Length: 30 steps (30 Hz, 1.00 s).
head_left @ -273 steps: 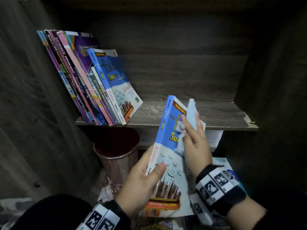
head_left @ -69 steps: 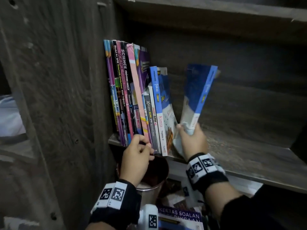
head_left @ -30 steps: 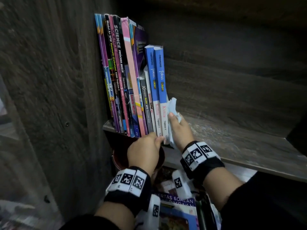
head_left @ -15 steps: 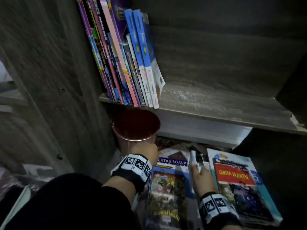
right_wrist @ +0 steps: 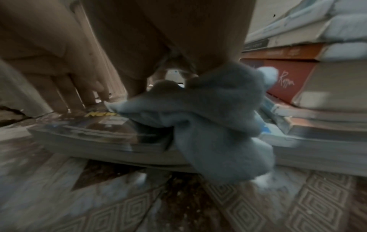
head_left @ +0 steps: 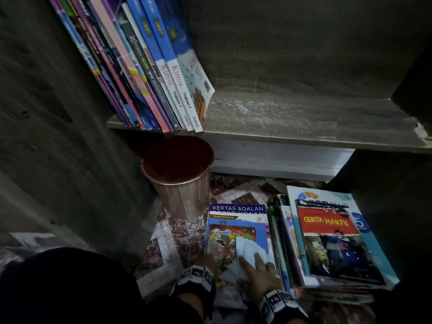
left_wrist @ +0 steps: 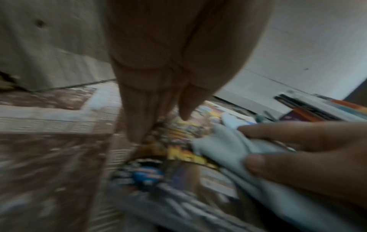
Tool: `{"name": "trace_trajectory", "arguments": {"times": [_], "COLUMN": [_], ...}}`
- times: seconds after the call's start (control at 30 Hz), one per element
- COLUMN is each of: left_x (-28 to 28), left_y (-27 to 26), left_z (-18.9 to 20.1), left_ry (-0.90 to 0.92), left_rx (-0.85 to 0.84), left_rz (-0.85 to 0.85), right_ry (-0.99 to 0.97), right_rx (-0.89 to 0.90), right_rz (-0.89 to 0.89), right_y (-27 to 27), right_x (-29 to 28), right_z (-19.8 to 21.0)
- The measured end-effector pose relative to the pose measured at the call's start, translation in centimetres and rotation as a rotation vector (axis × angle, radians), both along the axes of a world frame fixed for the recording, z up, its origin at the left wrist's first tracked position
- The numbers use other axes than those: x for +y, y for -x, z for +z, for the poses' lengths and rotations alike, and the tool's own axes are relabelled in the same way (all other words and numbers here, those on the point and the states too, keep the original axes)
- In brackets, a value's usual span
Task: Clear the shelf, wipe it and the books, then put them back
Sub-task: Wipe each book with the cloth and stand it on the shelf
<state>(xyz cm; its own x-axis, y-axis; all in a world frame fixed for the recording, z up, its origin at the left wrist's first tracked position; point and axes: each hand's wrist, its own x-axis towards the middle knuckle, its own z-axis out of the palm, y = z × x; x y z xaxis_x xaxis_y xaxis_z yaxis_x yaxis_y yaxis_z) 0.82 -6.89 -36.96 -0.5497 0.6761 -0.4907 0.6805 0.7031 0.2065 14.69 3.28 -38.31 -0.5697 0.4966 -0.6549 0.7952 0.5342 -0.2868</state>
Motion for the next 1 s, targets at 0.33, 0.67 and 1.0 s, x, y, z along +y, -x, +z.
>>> {"name": "trace_trajectory", "arguments": {"times": [0.33,0.67,1.0], "left_x": [2.5,4.5,0.6], "left_y": [-0.4,-2.5,-2.1], "left_z": [0.8,10.5,22.7], "left_ry": [-0.144,-0.653,-1.197], "left_rx": [-0.308,-0.548,-0.665], "left_rz": [0.33,0.223,0.238], "right_ry": [-0.003,0.073,-0.15], "right_rx": [0.066,0.849,1.201], "right_rz": [0.015,-0.532,-0.211], "right_y": [-0.5,1.6,3.3], "right_x": [-0.2,-0.5,-6.0], "right_z": [-0.6,6.9,18.1]}}
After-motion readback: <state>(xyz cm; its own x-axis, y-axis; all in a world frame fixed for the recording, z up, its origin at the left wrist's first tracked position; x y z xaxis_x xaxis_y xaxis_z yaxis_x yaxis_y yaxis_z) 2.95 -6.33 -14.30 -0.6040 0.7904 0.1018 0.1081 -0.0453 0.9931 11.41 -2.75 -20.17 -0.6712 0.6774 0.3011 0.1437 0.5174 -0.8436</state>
